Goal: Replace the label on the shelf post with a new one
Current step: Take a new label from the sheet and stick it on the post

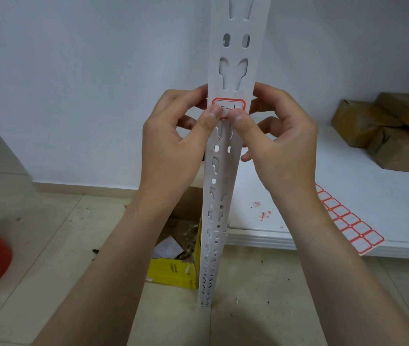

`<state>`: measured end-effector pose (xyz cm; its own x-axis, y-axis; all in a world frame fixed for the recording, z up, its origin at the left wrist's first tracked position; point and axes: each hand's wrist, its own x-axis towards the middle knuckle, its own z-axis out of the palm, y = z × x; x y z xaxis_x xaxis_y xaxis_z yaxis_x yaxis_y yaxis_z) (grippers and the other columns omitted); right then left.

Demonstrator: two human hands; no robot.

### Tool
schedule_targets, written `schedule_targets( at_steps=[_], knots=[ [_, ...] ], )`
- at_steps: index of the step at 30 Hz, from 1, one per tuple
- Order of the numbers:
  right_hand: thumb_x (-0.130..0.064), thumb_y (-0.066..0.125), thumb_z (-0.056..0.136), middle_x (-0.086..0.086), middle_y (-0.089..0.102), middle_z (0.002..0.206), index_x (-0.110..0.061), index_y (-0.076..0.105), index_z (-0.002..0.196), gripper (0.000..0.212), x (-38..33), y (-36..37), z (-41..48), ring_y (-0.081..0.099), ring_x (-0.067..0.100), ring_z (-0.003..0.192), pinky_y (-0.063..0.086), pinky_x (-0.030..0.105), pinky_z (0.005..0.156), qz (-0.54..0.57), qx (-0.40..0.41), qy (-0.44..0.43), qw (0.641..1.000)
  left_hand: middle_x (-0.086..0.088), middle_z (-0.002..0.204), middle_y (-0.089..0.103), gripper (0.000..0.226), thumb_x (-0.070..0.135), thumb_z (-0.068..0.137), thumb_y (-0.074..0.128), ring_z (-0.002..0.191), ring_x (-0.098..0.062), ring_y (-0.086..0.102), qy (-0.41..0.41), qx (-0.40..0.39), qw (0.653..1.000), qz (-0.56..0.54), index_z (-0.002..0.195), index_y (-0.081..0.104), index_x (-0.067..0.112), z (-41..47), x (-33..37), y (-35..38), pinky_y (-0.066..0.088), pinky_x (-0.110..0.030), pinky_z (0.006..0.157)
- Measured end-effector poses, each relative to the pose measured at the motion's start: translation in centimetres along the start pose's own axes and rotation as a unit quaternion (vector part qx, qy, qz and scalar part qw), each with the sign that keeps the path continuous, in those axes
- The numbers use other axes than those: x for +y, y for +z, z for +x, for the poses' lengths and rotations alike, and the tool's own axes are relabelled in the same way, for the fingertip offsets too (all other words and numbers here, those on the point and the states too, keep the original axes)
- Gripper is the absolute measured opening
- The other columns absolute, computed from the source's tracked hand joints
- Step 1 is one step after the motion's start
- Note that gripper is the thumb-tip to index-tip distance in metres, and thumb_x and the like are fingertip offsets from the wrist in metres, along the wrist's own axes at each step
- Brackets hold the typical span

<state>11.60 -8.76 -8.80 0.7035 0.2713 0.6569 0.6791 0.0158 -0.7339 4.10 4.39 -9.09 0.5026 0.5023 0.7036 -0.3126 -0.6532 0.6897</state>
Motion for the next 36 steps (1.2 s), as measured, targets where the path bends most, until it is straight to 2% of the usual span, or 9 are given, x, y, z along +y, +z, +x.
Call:
schedule_targets(
  at_steps=[4, 9, 12, 16, 20, 23, 29, 33, 36],
  knots=[
    [-0.031, 0.073, 0.101, -0.006, 0.075, 0.114, -0.027, 0.067, 0.136, 0.035, 0.6, -0.5, 0.2, 0.074, 0.026, 0.086, 0.065, 0.036, 0.06, 0.019, -0.02, 0.003, 1.0, -0.003, 0.122, 0.065, 0.039, 0.031, 0.104, 0.059, 0.101, -0.019, 0.068, 0.003, -0.017, 1.0, -0.025, 0.137, 0.067, 0.012, -0.2, -0.6, -0.1, 0.057, -0.016, 0.079],
    [-0.033, 0.074, 0.101, -0.011, 0.076, 0.113, -0.036, 0.066, 0.131, 0.031, 0.6, -0.6, 0.2, 0.073, 0.028, 0.082, 0.066, 0.041, 0.064, 0.025, -0.017, -0.002, 1.0, 0.006, 0.117, 0.066, 0.044, 0.043, 0.097, 0.067, 0.093, -0.013, 0.066, 0.001, 0.005, 1.0, -0.016, 0.134, 0.07, 0.019, -0.3, -0.1, 0.3, 0.054, -0.012, 0.074],
    [-0.035, 0.076, 0.099, -0.006, 0.074, 0.1, -0.026, 0.072, 0.123, 0.026, 0.1, 0.1, 0.3, 0.072, 0.033, 0.07, 0.062, 0.035, 0.055, 0.064, 0.011, 0.034, 0.997, 0.009, 0.112, 0.07, 0.044, 0.053, 0.091, 0.069, 0.085, -0.018, 0.068, -0.029, 0.038, 0.998, -0.037, 0.124, 0.075, 0.024, -0.1, 0.5, 0.7, 0.059, -0.021, 0.074],
    [-0.036, 0.079, 0.097, -0.001, 0.073, 0.094, -0.023, 0.073, 0.114, 0.022, -0.4, 0.9, 0.4, 0.072, 0.035, 0.068, 0.057, 0.033, 0.052, 0.085, 0.036, 0.056, 0.994, 0.008, 0.109, 0.074, 0.035, 0.046, 0.095, 0.071, 0.08, -0.023, 0.071, -0.066, 0.073, 0.994, -0.056, 0.118, 0.077, 0.021, 0.0, 0.7, 1.3, 0.063, -0.034, 0.073],
    [-0.03, 0.076, 0.1, -0.006, 0.073, 0.093, -0.026, 0.072, 0.113, 0.014, -0.4, 0.7, 0.5, 0.068, 0.025, 0.059, 0.054, 0.027, 0.049, 0.099, 0.03, 0.05, 0.993, 0.006, 0.105, 0.075, 0.029, 0.038, 0.095, 0.074, 0.086, -0.022, 0.074, -0.093, 0.088, 0.987, -0.096, 0.115, 0.08, 0.018, 0.1, 0.5, 1.6, 0.064, -0.034, 0.072],
    [-0.025, 0.073, 0.102, -0.005, 0.075, 0.097, -0.026, 0.071, 0.117, 0.015, 0.0, 0.5, 0.4, 0.065, 0.01, 0.055, 0.052, 0.023, 0.049, 0.12, 0.024, 0.056, 0.991, 0.001, 0.106, 0.073, 0.029, 0.031, 0.098, 0.071, 0.085, -0.013, 0.071, -0.098, 0.08, 0.983, -0.132, 0.118, 0.079, 0.011, 0.0, 0.1, 1.6, 0.056, -0.023, 0.066],
    [-0.025, 0.074, 0.101, 0.005, 0.077, 0.113, -0.022, 0.071, 0.132, 0.031, 1.1, 0.1, 0.1, 0.07, 0.022, 0.068, 0.056, 0.024, 0.054, 0.091, 0.008, 0.015, 0.996, 0.0, 0.105, 0.065, 0.036, 0.031, 0.1, 0.068, 0.091, -0.018, 0.071, -0.038, 0.059, 0.991, -0.116, 0.128, 0.074, 0.009, -0.2, -0.8, 1.5, 0.055, -0.019, 0.064],
    [-0.025, 0.074, 0.102, 0.002, 0.074, 0.115, -0.015, 0.069, 0.141, 0.041, 1.5, -0.2, 0.1, 0.069, 0.031, 0.073, 0.059, 0.029, 0.055, 0.067, -0.007, -0.013, 0.998, -0.009, 0.113, 0.061, 0.038, 0.024, 0.102, 0.065, 0.099, -0.027, 0.069, -0.012, 0.033, 0.993, -0.116, 0.135, 0.068, 0.006, -0.5, -1.2, 1.5, 0.056, -0.013, 0.063],
    [-0.024, 0.073, 0.102, -0.001, 0.072, 0.116, -0.017, 0.067, 0.143, 0.042, 1.6, -0.3, 0.0, 0.067, 0.033, 0.074, 0.06, 0.034, 0.055, 0.055, -0.021, -0.024, 0.998, -0.005, 0.116, 0.06, 0.044, 0.03, 0.103, 0.06, 0.103, -0.03, 0.068, 0.006, 0.009, 0.995, -0.096, 0.141, 0.064, 0.008, -0.7, -1.5, 1.5, 0.057, -0.015, 0.066]
  ],
)
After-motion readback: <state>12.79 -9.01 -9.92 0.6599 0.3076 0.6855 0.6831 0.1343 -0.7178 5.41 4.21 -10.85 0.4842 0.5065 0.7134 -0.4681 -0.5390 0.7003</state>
